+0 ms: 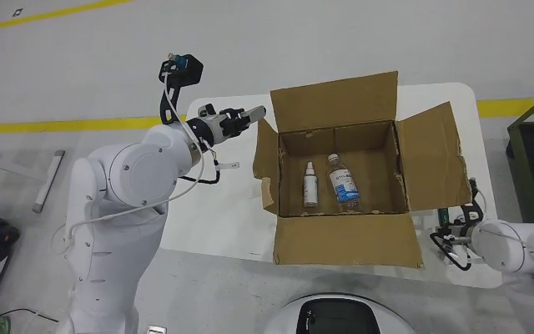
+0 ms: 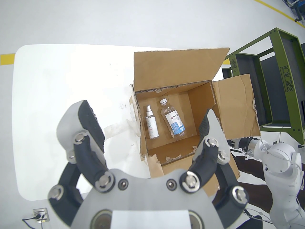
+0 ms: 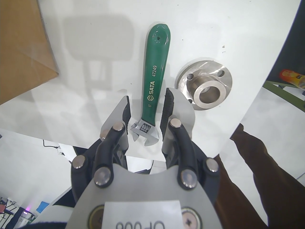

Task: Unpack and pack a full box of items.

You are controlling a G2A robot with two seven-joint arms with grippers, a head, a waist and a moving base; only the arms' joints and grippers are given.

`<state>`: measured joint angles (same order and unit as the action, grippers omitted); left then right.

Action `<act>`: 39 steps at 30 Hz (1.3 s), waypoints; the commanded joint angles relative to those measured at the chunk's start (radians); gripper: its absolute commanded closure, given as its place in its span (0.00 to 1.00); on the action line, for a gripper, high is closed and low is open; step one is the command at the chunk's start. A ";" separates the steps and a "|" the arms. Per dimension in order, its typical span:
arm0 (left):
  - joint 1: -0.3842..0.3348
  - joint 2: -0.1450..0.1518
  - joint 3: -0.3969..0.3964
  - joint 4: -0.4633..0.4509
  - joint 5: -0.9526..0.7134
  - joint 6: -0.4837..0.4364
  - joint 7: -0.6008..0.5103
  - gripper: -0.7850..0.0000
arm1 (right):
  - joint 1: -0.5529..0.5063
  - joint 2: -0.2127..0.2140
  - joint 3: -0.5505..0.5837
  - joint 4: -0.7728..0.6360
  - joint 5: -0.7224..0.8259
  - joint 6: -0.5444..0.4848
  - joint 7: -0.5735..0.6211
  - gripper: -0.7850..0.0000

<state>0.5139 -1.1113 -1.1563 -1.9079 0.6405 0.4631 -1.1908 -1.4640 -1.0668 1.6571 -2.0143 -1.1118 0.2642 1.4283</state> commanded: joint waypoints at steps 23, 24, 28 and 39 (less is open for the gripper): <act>0.000 0.000 0.000 0.000 0.000 0.000 0.000 0.00 | 0.013 -0.001 -0.009 0.036 -0.007 -0.002 -0.006 0.70; 0.000 0.000 0.000 0.000 0.000 0.000 0.000 0.00 | 0.014 -0.001 -0.010 0.037 -0.007 -0.001 -0.005 0.71; 0.000 0.000 0.000 0.000 0.000 0.000 0.000 0.00 | 0.016 -0.001 -0.014 0.042 -0.009 0.000 -0.004 0.70; 0.000 0.000 0.000 0.000 0.000 0.000 0.000 0.00 | 0.027 -0.002 -0.020 0.055 -0.012 -0.001 -0.006 0.78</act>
<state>0.5139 -1.1113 -1.1563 -1.9079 0.6405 0.4631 -1.1908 -1.4381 -1.0686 1.6372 -1.9597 -1.1223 0.2639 1.4219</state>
